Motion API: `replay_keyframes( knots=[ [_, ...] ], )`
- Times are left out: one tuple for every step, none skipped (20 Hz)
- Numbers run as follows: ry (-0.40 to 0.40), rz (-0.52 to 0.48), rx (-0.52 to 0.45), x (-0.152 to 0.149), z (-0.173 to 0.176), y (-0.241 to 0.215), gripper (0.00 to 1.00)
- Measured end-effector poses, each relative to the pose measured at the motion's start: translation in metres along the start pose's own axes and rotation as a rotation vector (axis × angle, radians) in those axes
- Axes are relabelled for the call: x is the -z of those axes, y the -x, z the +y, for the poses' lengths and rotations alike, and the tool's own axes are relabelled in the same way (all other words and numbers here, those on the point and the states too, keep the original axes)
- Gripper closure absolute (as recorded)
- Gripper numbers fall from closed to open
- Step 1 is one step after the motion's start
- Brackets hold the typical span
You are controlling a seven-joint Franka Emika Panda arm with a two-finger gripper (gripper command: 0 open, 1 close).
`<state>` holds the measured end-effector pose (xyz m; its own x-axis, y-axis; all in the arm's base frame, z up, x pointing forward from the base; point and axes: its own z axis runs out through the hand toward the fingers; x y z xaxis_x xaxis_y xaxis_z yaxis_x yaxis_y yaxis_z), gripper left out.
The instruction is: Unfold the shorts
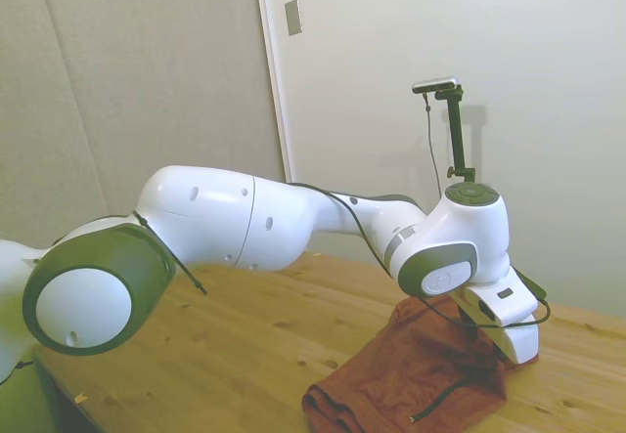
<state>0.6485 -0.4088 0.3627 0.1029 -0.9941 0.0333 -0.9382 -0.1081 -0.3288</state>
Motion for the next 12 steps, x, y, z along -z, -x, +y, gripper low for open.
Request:
replay_keyframes(
  knots=[
    [0.001, -0.001, 0.000, -0.0012, 0.0001, 0.0002, 1.00],
    [0.002, -0.002, 0.000, -0.0024, 0.0004, 0.0004, 1.00],
    [0.003, -0.003, 0.002, -0.0035, 0.0006, 0.0005, 1.00],
    [0.004, -0.003, 0.005, -0.0043, 0.0008, 0.0006, 1.00],
    [0.004, -0.004, 0.008, -0.0046, 0.0009, 0.0007, 1.00],
    [0.004, -0.003, 0.009, -0.0046, 0.0008, 0.0007, 1.00],
    [0.003, -0.002, 0.011, -0.0045, 0.0007, 0.0005, 1.00],
    [0.000, 0.000, 0.013, -0.0042, 0.0005, 0.0003, 1.00],
    [-0.003, 0.004, 0.015, -0.0039, 0.0000, 0.0001, 1.00],
    [-0.006, 0.006, 0.018, -0.0038, -0.0005, 0.0002, 1.00],
    [-0.007, 0.007, 0.021, -0.0038, -0.0010, 0.0006, 1.00],
    [-0.009, 0.007, 0.024, -0.0040, -0.0016, 0.0012, 1.00]
  ],
)
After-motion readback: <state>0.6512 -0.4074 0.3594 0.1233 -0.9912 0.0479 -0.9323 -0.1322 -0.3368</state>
